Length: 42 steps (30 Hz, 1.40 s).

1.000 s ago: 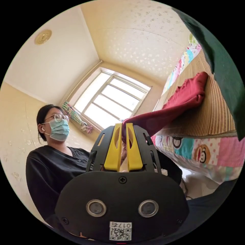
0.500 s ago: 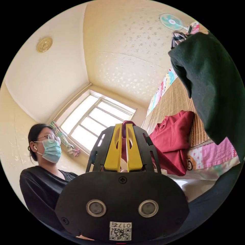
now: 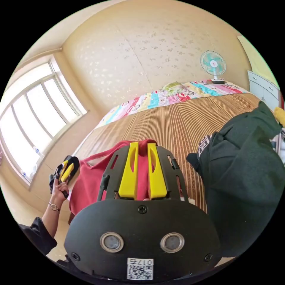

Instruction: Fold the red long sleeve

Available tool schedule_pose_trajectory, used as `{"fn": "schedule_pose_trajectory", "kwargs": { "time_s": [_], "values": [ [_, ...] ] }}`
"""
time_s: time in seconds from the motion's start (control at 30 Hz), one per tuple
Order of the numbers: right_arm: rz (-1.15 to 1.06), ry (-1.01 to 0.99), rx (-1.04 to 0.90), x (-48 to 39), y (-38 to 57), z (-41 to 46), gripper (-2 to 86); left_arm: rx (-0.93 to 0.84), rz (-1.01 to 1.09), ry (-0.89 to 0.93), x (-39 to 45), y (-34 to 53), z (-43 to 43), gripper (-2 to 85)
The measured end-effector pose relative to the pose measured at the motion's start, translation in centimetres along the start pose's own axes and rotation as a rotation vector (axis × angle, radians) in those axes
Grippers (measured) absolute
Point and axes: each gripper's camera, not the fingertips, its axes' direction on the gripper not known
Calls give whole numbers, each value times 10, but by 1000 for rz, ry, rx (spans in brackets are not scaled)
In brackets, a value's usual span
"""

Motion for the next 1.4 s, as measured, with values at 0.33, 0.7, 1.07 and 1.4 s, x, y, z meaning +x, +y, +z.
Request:
{"fn": "schedule_pose_trajectory", "kwargs": {
  "time_s": [0.33,0.7,1.07,1.4],
  "values": [
    [-341,74,-90,-105,71,21,52,-87,152,-271,0,131,-44,158],
    [-483,452,-222,-140,113,104,5,-169,-118,-128,-70,218,-5,122],
    [-326,89,-146,-115,135,15,5,-194,244,17,59,231,85,64],
    [-159,142,-188,-61,154,8,6,-549,452,213,157,390,289,62]
  ]
}}
